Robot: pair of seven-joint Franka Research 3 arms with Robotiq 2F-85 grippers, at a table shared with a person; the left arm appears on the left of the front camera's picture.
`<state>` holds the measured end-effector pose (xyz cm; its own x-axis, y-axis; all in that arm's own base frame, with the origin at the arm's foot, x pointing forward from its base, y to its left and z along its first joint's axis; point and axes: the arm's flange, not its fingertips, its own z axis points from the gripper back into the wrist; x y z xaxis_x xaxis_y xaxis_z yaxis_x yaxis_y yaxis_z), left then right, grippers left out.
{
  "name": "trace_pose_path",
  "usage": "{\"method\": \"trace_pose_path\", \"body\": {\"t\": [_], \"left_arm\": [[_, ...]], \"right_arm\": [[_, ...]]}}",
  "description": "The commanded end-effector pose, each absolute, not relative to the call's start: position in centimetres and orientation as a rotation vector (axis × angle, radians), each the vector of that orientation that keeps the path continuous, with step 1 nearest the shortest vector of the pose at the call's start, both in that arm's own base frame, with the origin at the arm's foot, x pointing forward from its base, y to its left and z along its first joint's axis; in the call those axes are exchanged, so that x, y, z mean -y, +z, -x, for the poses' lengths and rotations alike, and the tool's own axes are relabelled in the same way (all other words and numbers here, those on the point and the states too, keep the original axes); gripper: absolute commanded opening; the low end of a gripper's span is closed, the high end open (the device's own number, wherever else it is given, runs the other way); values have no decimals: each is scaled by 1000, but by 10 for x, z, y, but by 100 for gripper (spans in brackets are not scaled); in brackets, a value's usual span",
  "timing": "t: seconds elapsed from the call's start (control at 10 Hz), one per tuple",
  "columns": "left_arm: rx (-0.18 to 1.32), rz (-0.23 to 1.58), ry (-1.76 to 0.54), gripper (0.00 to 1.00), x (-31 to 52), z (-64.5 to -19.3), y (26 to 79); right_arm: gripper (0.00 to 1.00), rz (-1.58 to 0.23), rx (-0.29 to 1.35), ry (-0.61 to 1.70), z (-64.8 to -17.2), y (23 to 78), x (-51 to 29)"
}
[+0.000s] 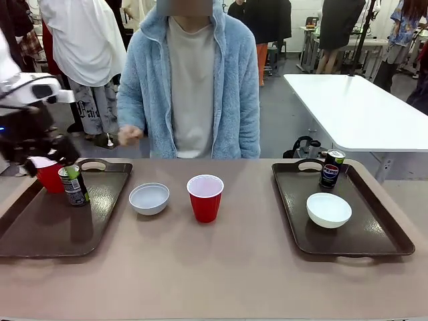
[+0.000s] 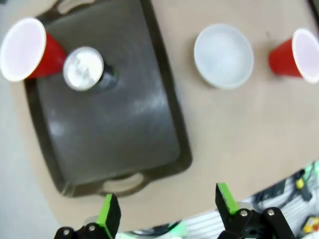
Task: Prepare tableware on both trays.
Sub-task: Pick up a Picnic Bowl from the table and place it on a Handle tray.
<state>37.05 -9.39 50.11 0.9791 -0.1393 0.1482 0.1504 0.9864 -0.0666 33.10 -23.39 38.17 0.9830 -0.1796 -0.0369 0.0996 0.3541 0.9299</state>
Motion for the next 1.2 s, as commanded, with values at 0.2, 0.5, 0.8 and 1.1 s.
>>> {"method": "trace_pose_path", "body": {"t": [0.2, 0.5, 0.8, 1.1], "left_arm": [[136, 88, 10, 100, 160, -442, 484], [159, 31, 30, 100, 200, -477, 461], [128, -10, -24, 100, 221, -494, 419], [113, -12, -24, 100, 216, -496, 391]], "right_arm": [[98, -1200, 78, -188, -330, 384, 235], [98, -1200, 78, -188, -330, 384, 235], [98, -1200, 78, -188, -330, 384, 235], [98, -1200, 78, -188, -330, 384, 235]]}}
